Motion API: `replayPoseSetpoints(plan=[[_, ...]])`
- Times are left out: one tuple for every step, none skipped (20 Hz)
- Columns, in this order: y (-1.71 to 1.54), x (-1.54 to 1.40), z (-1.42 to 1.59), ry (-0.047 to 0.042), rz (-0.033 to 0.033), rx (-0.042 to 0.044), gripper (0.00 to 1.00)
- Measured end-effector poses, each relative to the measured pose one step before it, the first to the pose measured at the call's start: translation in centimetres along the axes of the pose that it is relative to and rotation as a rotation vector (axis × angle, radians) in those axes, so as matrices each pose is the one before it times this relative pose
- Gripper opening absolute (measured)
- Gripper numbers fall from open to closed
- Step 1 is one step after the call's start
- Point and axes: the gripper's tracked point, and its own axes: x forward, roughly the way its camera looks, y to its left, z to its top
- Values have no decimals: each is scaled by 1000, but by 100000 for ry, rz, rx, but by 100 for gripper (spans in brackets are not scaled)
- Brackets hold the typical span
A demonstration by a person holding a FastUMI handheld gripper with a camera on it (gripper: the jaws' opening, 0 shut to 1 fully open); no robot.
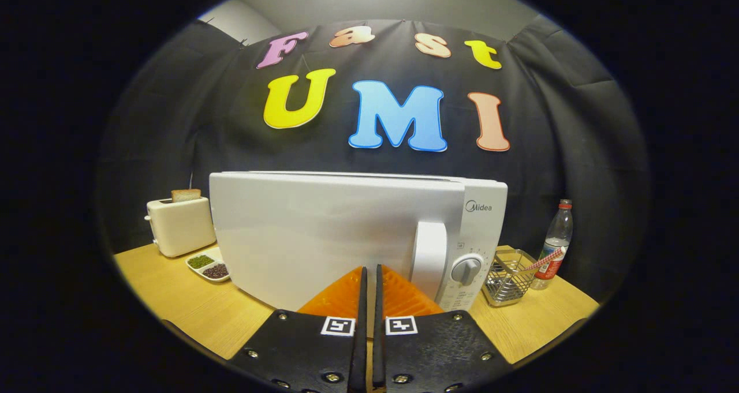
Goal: Open the microwave, put the food inside, and close the microwave door.
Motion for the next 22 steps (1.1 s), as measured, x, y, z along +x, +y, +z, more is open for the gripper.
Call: replayPoseSetpoints(plan=[[-158,517,11,-248,-942,-112,5],[-207,505,-47,-137,-643,150,5],[-81,497,-36,207,-689,133,5],[-114,445,-178,425,-442,182,5],[-127,367,-89,-257,-760,-163,5],[-138,573,135,-535,-609,-523,5],[-175,280,33,32,-800,-158,5],[30,-16,13,-723,-595,-849,5],[-87,356,102,-1010,-272,-1801,5],[-158,501,-379,748,127,417,5],[4,-19,-43,1404,1487,3541,5],[53,-77,99,1724,-25,1705,6],[-127,-182,-158,2295,729,414,5],[197,-564,-329,2419,965,843,5],[287,-969,186,572,2537,1853,5],[78,-1089,432,-1127,1456,1057,5],[71,-1280,499,-1041,1359,-410,5],[139,-1522,346,-1047,1398,-710,5],[182,-1578,417,-479,1704,-720,5],[198,-1563,222,-112,1962,-1028,5],[107,-1624,464,-323,1502,-478,5],[82,-1812,582,-1183,1552,44,5]])
